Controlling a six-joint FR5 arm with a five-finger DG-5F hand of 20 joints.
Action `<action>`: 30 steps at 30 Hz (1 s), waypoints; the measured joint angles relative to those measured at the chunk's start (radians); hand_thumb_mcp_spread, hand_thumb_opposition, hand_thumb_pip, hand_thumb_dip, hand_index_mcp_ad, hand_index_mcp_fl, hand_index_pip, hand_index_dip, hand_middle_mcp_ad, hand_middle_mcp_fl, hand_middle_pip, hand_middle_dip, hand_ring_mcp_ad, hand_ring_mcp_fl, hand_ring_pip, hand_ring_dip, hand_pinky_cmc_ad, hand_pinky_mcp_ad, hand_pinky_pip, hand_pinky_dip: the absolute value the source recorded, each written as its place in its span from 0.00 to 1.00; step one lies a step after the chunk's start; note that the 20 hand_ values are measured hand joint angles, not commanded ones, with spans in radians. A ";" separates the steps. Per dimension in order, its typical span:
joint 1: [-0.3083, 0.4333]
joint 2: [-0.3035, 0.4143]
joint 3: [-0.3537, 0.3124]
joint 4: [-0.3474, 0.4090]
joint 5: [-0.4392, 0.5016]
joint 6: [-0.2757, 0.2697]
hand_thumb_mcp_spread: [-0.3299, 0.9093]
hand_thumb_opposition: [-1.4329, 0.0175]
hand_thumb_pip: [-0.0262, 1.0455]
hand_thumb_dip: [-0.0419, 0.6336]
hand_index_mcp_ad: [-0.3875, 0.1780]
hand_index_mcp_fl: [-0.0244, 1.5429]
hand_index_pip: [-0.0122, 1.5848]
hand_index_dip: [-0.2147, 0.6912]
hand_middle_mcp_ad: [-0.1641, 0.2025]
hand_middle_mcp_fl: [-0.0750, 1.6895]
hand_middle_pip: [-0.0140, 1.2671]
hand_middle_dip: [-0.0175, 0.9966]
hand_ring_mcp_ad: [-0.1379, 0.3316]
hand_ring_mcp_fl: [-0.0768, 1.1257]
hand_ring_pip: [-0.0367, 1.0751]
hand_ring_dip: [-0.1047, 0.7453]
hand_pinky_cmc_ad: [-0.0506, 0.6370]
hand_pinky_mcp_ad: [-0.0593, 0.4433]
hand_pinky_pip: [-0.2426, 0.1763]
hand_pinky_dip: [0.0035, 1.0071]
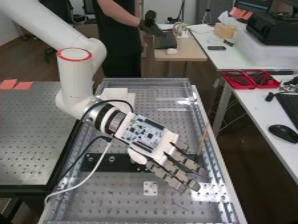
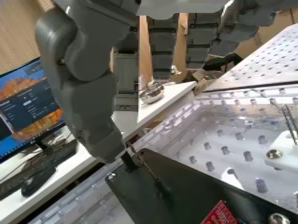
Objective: Grab the drill bit and place it in the clear container
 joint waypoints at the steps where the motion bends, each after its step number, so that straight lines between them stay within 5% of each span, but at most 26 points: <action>1: 0.001 -0.002 0.000 -0.001 0.000 0.000 0.74 0.35 0.48 0.51 0.56 0.27 0.78 0.72 0.65 0.14 0.10 0.20 0.65 0.14 0.13 0.13 0.36 0.30 0.35 0.13; 30: -0.004 -0.026 0.023 -0.017 -0.017 -0.010 0.78 0.35 0.48 0.51 0.49 0.33 0.83 0.71 0.65 0.15 0.10 0.20 0.64 0.14 0.14 0.13 0.35 0.30 0.34 0.13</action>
